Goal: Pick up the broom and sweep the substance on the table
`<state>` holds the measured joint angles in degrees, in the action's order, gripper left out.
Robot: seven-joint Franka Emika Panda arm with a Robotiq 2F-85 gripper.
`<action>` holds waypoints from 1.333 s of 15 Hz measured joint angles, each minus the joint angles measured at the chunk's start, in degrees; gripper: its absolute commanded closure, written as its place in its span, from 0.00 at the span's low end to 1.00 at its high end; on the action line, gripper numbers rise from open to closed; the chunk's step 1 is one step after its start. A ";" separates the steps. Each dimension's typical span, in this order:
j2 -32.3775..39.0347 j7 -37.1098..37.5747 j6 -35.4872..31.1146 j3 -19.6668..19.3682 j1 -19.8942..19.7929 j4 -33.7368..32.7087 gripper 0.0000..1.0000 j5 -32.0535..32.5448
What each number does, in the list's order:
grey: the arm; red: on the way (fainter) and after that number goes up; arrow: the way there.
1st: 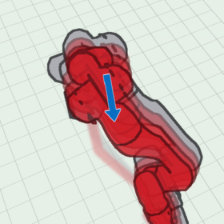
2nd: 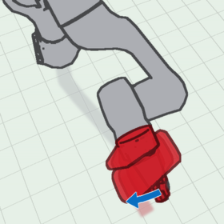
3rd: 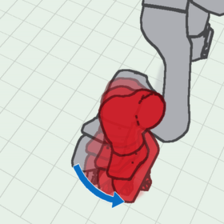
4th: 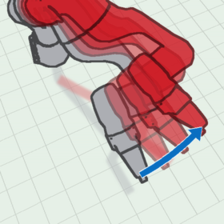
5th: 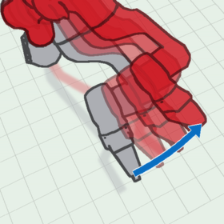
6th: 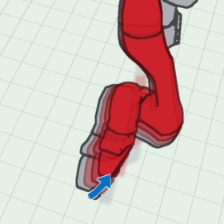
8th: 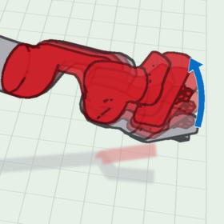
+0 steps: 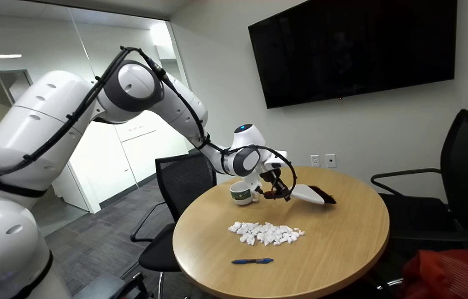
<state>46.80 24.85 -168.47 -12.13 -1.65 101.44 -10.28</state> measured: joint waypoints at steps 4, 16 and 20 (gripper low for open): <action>6.08 2.98 0.07 -0.01 1.00 -4.53 0.87 -2.25; 13.95 4.75 2.79 0.13 1.18 -13.81 0.01 -4.39; 9.76 1.62 3.50 2.26 0.42 -10.99 0.00 -4.39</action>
<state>56.56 26.47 -164.96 -9.87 -1.23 90.45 -14.66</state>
